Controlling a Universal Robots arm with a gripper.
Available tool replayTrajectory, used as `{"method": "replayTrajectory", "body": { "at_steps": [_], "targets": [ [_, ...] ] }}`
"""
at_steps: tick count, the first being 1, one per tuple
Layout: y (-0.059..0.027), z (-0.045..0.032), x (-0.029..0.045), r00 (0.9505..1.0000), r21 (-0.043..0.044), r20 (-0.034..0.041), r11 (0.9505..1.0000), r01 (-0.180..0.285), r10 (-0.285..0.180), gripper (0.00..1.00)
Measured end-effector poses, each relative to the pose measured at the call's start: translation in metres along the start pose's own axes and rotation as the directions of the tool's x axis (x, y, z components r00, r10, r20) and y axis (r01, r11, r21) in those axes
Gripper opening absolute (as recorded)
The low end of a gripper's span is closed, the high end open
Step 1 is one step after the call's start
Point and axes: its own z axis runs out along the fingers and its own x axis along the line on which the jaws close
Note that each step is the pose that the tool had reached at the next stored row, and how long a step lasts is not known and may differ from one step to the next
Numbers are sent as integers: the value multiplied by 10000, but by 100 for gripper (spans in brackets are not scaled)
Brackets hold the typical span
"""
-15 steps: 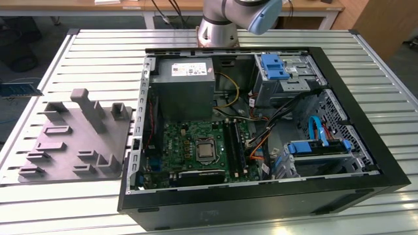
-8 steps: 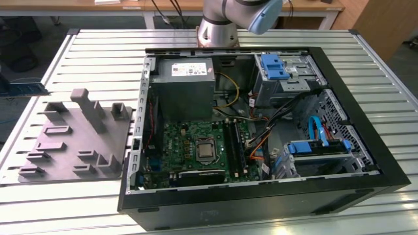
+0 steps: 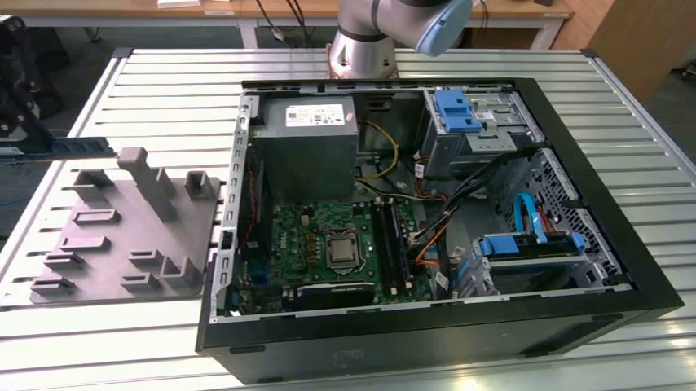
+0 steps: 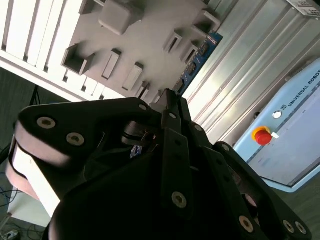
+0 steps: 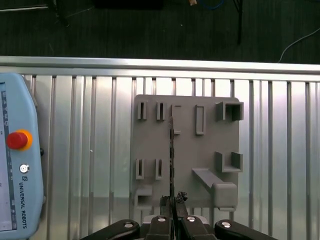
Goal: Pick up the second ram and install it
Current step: 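Pick up the second ram and move it above second insertion slot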
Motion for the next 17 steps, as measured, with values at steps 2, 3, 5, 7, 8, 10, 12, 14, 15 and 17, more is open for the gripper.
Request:
{"method": "replayTrajectory", "body": {
  "at_steps": [2,3,5,7,8,10,12,14,15,17],
  "targets": [
    [-64,-1,0,10000,-5,1,10000,0,0,14],
    [-99,-2,0,10000,-8,1,10000,-1,1,14],
    [-170,-4,1,10000,-16,0,10000,0,0,14],
    [-226,-6,1,10000,-19,1,10000,0,0,14],
    [-245,-6,1,10000,-20,1,10000,0,0,14],
    [-292,-7,1,10000,-22,1,10000,-1,1,14],
    [-365,-10,1,10000,-30,0,10000,-1,1,14],
    [-456,-12,1,10000,-40,0,10000,-1,1,14],
    [-501,-12,1,10000,-44,1,10000,-2,2,14],
    [-590,-15,2,10000,-53,1,10000,-2,2,14]
  ]
}}
